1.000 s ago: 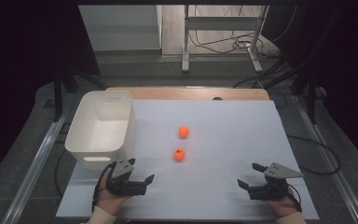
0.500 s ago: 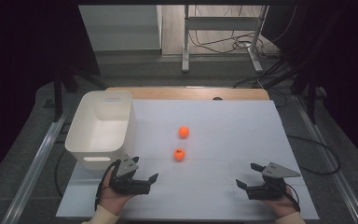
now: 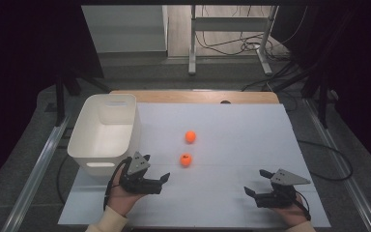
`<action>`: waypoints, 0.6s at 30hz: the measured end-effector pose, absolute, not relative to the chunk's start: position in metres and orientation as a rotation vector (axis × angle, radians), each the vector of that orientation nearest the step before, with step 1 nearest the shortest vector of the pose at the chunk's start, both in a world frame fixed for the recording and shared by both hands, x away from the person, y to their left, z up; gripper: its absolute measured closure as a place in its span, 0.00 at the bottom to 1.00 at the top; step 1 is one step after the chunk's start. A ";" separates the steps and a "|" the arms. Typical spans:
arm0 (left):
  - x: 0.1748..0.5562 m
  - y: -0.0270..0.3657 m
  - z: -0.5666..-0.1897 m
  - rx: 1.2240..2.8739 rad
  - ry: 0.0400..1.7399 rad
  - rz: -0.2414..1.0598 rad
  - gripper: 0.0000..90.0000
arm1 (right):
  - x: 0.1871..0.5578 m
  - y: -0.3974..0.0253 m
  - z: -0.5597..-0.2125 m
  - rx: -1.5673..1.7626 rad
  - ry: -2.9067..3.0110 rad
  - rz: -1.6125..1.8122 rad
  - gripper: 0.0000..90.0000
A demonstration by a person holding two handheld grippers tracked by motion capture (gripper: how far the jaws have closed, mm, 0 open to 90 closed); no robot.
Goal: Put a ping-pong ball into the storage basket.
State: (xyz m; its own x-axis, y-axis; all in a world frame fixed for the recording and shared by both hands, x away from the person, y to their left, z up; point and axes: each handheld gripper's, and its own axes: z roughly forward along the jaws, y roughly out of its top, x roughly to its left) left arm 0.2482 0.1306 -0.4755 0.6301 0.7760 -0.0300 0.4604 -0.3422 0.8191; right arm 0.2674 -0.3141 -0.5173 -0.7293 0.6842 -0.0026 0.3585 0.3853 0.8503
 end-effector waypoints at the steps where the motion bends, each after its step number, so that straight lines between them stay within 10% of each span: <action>1: 0.249 0.129 -0.475 2.001 0.969 0.464 0.10 | 0.267 -0.314 -0.517 0.906 2.296 1.274 0.13; 18: 0.259 0.114 -0.470 2.035 0.963 0.446 0.10 | 0.269 -0.313 -0.519 0.896 2.301 1.261 0.13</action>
State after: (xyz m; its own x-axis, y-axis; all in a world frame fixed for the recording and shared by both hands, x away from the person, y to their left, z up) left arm 0.2590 0.1135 -0.4701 0.6443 0.7643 -0.0275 0.4732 -0.3701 0.7995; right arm 0.2695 -0.3135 -0.5189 -0.7310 0.6822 -0.0156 0.3542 0.3988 0.8459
